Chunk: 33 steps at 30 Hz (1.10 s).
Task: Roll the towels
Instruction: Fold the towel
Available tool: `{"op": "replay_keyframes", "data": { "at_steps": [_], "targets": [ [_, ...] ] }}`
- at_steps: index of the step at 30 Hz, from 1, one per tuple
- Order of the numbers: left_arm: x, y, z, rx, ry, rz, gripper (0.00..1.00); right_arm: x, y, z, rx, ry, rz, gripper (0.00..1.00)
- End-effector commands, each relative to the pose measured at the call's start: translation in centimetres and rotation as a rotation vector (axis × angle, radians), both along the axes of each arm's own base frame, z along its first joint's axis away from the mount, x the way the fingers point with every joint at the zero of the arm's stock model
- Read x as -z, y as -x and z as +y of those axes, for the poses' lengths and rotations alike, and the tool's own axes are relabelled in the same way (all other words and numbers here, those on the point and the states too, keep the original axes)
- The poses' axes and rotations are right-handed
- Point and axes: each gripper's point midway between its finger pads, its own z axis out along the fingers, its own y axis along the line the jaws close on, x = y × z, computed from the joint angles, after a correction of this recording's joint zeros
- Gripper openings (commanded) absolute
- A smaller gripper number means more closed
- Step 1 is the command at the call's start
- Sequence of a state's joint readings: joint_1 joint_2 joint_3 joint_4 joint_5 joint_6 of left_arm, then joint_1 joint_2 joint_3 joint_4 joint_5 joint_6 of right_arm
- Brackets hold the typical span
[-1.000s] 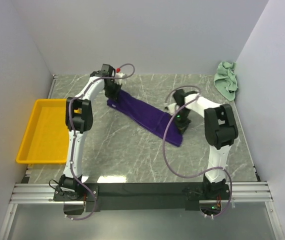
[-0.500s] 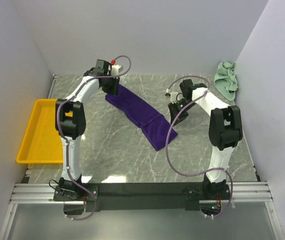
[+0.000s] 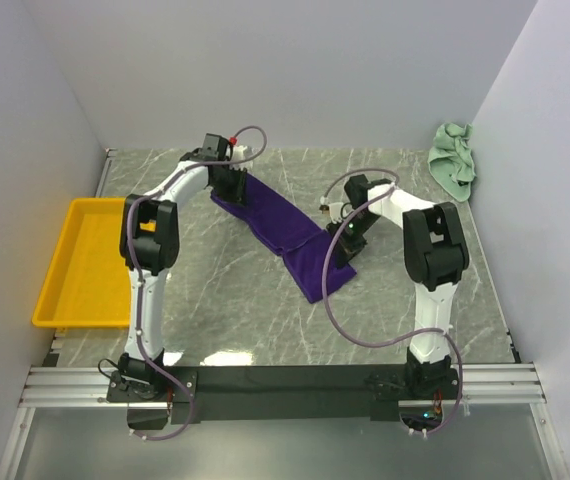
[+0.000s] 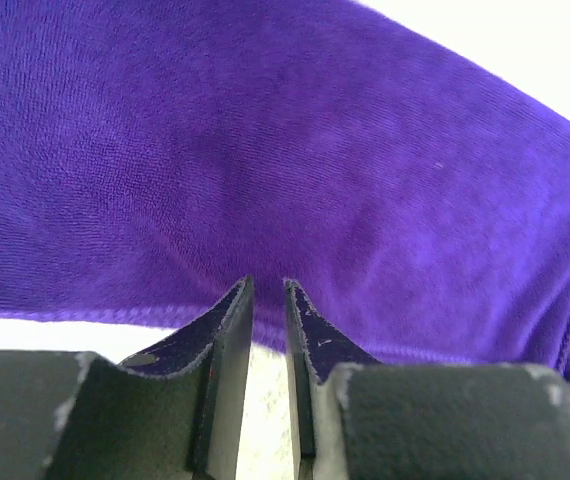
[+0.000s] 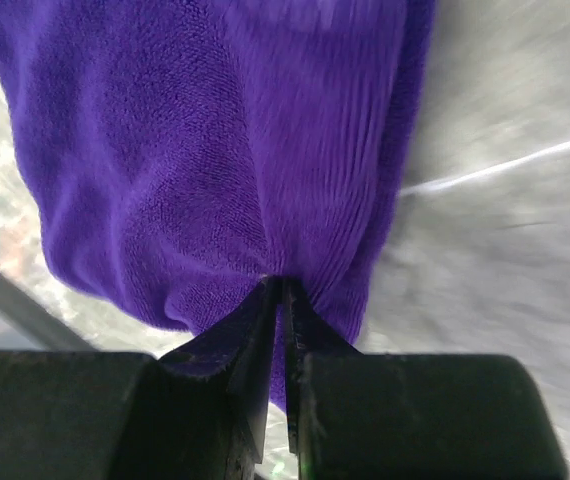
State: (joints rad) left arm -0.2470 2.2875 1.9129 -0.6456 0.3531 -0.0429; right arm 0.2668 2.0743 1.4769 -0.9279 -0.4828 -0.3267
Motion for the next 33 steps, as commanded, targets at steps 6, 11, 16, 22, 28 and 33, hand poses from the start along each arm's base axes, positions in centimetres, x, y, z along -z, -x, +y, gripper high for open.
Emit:
{"op": "replay_keyframes", "data": {
  "at_steps": [6, 11, 16, 22, 28, 33],
  "targets": [
    [2.2, -1.4, -1.4, 0.000, -0.009, 0.011, 0.25, 0.0, 5.9, 0.9, -0.097, -0.020, 0.113, 0.14],
    [4.5, -2.3, -2.0, 0.010, -0.011, 0.024, 0.26, -0.7, 9.5, 3.8, -0.165, -0.121, 0.217, 0.14],
    [5.4, -2.6, -5.7, 0.129, 0.067, 0.015, 0.30, -0.4, 11.1, 6.9, -0.223, -0.163, 0.263, 0.15],
    [5.1, -3.5, -7.7, 0.155, 0.123, -0.034, 0.34, -1.8, 10.1, 9.6, -0.207, -0.243, 0.292, 0.21],
    [-1.2, -5.3, -6.8, 0.131, 0.180, -0.116, 0.45, -3.4, 10.1, 8.2, -0.228, -0.212, 0.220, 0.27],
    [-9.0, -5.0, -4.1, 0.173, 0.162, -0.270, 0.64, -7.7, 6.6, 7.0, -0.172, -0.243, 0.060, 0.33]
  ]
}}
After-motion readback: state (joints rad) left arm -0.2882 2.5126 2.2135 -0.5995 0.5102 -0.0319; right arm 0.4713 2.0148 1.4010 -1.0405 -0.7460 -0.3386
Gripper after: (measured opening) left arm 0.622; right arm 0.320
